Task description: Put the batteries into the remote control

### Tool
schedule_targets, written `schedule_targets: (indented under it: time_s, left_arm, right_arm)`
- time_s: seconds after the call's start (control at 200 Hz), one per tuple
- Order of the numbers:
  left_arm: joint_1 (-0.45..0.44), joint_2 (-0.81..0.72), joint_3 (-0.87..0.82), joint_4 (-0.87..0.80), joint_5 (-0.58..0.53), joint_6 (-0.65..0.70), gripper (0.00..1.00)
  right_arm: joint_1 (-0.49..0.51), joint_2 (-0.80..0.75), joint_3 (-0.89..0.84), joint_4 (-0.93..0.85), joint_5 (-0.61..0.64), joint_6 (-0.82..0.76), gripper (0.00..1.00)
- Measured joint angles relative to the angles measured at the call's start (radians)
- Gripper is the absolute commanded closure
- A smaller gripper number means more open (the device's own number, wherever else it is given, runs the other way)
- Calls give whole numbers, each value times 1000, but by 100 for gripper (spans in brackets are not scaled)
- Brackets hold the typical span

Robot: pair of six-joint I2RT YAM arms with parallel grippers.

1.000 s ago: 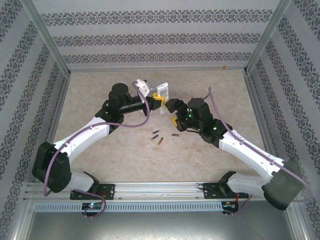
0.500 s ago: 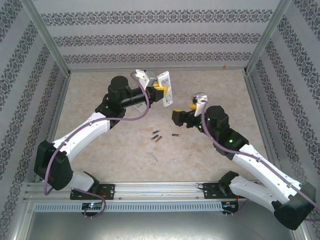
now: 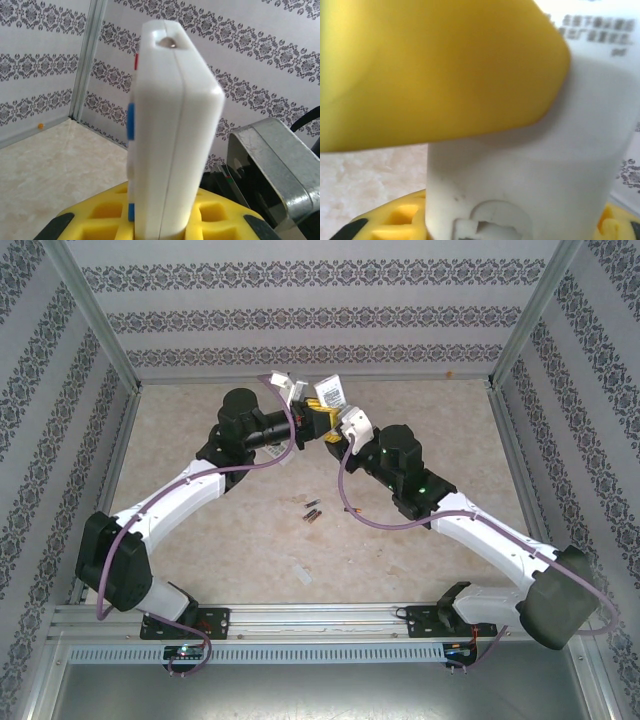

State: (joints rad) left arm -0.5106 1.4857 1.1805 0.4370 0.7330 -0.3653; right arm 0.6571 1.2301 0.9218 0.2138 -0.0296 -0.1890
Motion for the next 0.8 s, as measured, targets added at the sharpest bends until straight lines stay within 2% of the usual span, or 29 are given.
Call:
schedule_targets:
  time_s: [0.035, 0.06, 0.1, 0.145, 0.225, 0.325, 0.455, 0.664, 0.799]
  left_arm:
    - [0, -1, 0, 0, 0, 4, 36]
    - [0, -2, 0, -2, -5, 0, 22]
    - [-1, -6, -6, -2, -16, 2, 9]
    - [0, -23, -20, -11, -43, 11, 4]
    - [2, -67, -43, -61, -122, 35, 1]
    - [8, -141, -61, -154, -248, 75, 0]
    - [36, -227, -92, -242, -367, 97, 0]
    - [55, -277, -201, -322, -433, 95, 0]
    - [58, -276, -238, -377, -450, 87, 0]
  right_arm:
    - [0, -2, 0, -2, -9, 22, 77]
    - [-1, -3, 0, -3, -17, 44, 78]
    - [-9, -3, 0, -6, -21, 92, 78]
    - [-28, -3, 3, -26, -31, 170, 79]
    - [-92, 31, 58, -140, -35, 298, 79]
    - [-166, 167, 206, -328, -11, 429, 79]
    - [-183, 362, 333, -524, 26, 509, 78]
    - [-170, 650, 463, -765, 64, 554, 75]
    - [-156, 744, 497, -822, 84, 560, 64]
